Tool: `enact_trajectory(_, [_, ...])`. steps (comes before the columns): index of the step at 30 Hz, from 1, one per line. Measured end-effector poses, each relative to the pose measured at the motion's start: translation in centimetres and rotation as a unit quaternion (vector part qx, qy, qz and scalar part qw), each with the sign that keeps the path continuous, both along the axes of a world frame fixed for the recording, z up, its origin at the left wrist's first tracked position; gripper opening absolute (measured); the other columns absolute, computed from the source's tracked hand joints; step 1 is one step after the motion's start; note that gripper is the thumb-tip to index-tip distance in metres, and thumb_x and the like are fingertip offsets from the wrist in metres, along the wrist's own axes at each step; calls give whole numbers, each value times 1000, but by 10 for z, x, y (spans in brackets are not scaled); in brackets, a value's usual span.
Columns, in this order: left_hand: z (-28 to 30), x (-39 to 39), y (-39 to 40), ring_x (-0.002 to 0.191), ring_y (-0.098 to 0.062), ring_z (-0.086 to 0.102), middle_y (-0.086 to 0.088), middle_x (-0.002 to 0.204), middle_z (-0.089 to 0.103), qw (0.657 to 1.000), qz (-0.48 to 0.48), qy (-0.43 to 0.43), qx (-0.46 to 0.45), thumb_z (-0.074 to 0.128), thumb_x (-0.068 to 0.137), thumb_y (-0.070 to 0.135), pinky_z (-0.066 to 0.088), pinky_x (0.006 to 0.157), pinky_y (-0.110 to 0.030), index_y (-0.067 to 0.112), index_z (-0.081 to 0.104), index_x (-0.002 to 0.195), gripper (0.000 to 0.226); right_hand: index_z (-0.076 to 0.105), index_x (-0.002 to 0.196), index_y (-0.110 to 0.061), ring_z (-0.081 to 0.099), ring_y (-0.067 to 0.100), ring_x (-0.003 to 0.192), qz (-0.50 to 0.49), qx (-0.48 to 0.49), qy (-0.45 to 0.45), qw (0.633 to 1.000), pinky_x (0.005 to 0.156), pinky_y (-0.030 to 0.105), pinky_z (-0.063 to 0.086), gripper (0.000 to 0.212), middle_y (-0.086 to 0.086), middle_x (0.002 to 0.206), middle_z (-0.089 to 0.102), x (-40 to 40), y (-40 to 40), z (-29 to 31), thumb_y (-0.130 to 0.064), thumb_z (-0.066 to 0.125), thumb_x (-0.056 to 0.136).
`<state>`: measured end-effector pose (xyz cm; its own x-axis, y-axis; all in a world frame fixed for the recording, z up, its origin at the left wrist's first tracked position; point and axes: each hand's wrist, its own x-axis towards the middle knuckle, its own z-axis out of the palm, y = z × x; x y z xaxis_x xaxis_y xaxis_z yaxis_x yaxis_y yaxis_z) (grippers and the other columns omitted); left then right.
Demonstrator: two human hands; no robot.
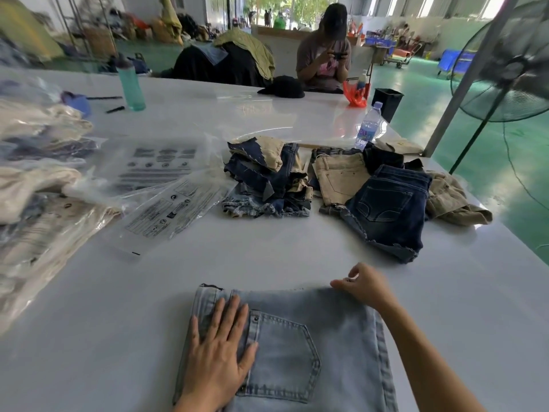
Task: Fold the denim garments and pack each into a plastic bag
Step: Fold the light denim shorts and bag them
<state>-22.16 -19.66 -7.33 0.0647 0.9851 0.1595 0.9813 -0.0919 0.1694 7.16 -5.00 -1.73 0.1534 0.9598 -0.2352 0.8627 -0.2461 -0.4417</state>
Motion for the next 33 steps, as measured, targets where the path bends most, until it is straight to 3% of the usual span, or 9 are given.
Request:
enact_trajectory(3, [-3,-1,0,143,-17,16,0,149,38,1000,-1,5,6,11,93,61,17,109,-54,18,46,139,71,51,98,-6,62,9,61,-125,16,323,938,57,19,47,43,-1,65,64,7,-1,-4,-4,82,70])
enact_trajectory(5, [-3,-1,0,142,-17,19,1,150,37,1000,-8,11,14,12,94,61,20,108,-55,19,46,139,71,49,97,-4,60,17,58,-183,57,378,906,53,19,47,40,10,68,66,11,-4,-10,4,78,71])
enact_trajectory(10, [-2,0,0,141,-15,17,2,147,42,999,-12,10,49,19,93,61,14,109,-54,20,53,135,68,57,121,-13,53,31,114,-88,195,-48,976,93,41,40,38,12,120,61,-22,-18,-17,-26,66,87])
enact_trajectory(12, [2,-2,7,141,-11,14,1,143,47,997,5,-4,77,20,92,62,11,108,-56,20,57,132,68,54,132,-20,47,26,128,72,253,-93,960,104,45,34,44,5,138,52,-58,-32,-21,-40,55,93])
enact_trajectory(15, [6,-7,13,144,-9,4,2,143,46,996,29,3,88,30,87,60,31,99,-65,22,53,134,64,24,148,-41,8,11,147,267,124,-161,942,118,48,0,59,-14,157,12,-81,-48,-44,-65,22,94])
enact_trajectory(19, [7,-13,23,128,-17,42,-1,131,59,992,-5,-39,116,43,81,50,46,88,-59,22,66,121,54,10,152,-30,-7,16,148,142,31,-167,975,120,45,-4,60,-6,160,-2,-67,-21,-37,-56,12,98])
enact_trajectory(23, [28,-51,73,86,-26,66,-6,95,69,972,-3,-88,217,49,80,24,45,82,-37,10,71,87,27,22,148,-41,-6,9,147,240,75,-96,963,116,49,-8,49,-14,159,2,-117,-27,-36,-51,19,100])
enact_trajectory(30, [40,-182,154,121,-34,40,-19,130,44,943,321,11,-87,51,91,25,40,95,-43,4,48,126,41,38,140,-46,6,7,147,208,113,-78,968,118,29,4,43,-17,157,15,-120,-33,-45,-50,23,101])
enact_trajectory(33, [36,-208,166,115,-43,47,-27,125,50,897,415,-104,-110,52,93,21,41,95,-45,-2,59,120,36,41,138,-46,10,6,146,213,130,-77,965,117,28,8,41,-19,156,18,-123,-34,-47,-48,26,100])
